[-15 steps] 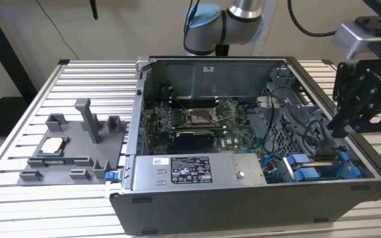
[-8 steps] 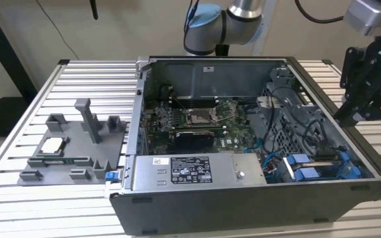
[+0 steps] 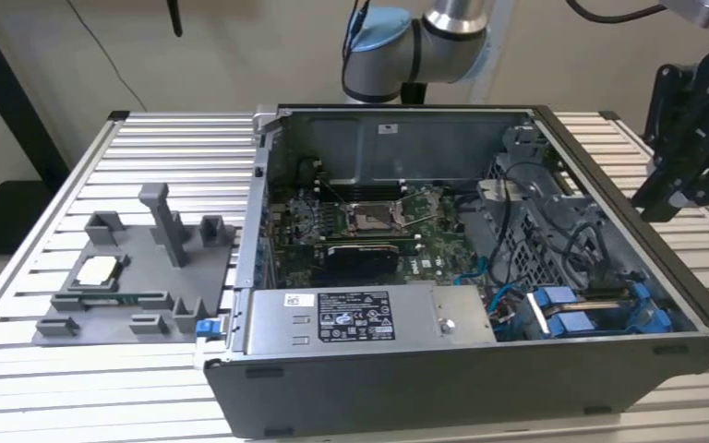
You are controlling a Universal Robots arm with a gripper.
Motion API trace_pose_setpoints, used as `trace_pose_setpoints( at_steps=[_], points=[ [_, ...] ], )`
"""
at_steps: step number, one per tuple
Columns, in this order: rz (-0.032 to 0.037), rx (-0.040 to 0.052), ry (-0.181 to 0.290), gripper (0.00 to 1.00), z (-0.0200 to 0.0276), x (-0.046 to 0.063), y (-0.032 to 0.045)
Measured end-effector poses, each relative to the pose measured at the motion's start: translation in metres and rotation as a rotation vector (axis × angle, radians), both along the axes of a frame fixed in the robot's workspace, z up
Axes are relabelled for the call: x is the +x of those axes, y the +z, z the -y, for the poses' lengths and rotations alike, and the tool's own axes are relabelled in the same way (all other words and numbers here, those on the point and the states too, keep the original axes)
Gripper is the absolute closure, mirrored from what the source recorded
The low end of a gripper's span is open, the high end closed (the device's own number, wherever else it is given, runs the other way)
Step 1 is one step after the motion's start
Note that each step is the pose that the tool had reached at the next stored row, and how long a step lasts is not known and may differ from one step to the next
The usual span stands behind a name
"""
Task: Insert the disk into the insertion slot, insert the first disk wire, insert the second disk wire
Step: 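Insert the second disk wire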
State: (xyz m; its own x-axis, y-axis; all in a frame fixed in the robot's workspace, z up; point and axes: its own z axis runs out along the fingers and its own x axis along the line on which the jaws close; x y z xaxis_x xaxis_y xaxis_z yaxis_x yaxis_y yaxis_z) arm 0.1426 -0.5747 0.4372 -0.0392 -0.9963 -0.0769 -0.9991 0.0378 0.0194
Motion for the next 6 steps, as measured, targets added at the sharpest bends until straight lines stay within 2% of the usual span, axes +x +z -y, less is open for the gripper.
trace_pose_setpoints(
  at_steps=[6],
  points=[
    [-0.0005, -0.0001, 0.000, 0.76, 0.0000, 0.0001, 0.0010]
  ],
)
